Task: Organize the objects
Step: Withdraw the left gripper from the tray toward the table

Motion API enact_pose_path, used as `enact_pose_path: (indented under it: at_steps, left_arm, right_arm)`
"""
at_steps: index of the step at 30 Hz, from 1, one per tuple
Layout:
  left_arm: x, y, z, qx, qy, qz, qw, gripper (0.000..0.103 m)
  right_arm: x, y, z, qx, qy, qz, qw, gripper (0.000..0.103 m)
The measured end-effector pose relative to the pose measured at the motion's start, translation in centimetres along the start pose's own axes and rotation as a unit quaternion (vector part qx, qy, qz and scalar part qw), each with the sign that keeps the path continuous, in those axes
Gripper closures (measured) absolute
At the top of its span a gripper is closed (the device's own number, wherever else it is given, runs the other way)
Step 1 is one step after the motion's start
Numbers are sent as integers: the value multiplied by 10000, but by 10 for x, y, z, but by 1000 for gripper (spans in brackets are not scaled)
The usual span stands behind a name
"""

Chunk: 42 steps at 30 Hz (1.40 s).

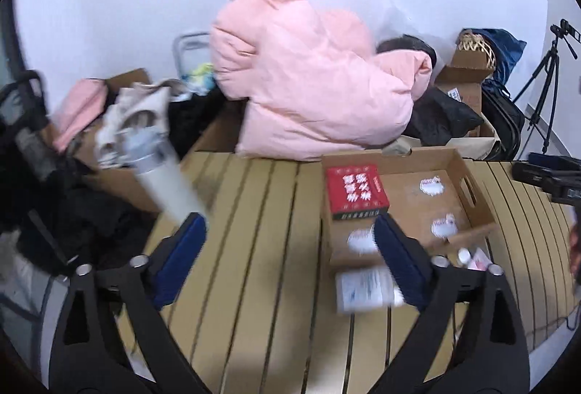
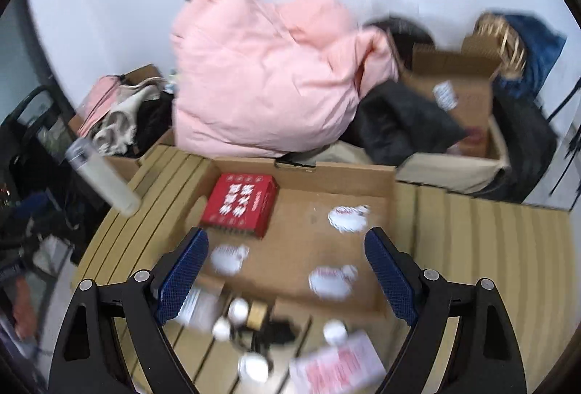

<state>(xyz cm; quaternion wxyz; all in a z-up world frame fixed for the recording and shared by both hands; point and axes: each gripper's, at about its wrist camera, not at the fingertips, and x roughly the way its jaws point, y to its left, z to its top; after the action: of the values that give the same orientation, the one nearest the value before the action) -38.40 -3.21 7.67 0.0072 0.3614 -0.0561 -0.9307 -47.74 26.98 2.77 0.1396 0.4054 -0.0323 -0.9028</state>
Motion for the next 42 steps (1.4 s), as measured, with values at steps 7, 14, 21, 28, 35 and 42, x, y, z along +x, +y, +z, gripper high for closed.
enact_pose_path:
  at_steps: [7,14,21,28,35,42]
  left_arm:
    - [-126,9,-42,-176,-123,88,9997,4]
    - [-193,5,-131,-12,-402,-74,9992,0]
    - [-205,6,-203,-501,-466,-419,9968,0]
    - [-192,-1,-250,-570,-54,-395,9976,0]
    - [-181,-1,-256,-570,46,-317,9979,0]
    - [-157,-11,-265,-476,154,-315,9983,0]
  right_arm:
    - [-146,43,-62,-652,-149,177,9976,12]
    - [-232,61,-170,-621,-311,291,9972,12]
    - [-247,93,-253,-680,-705,191,9950,12]
    - [-228,117,-304,-552,-512,407,9963,12]
    - [-221,119,-308,-586,-506,145,9969,12]
    - [-205,100,-315,-287,-477,-220,9982,12]
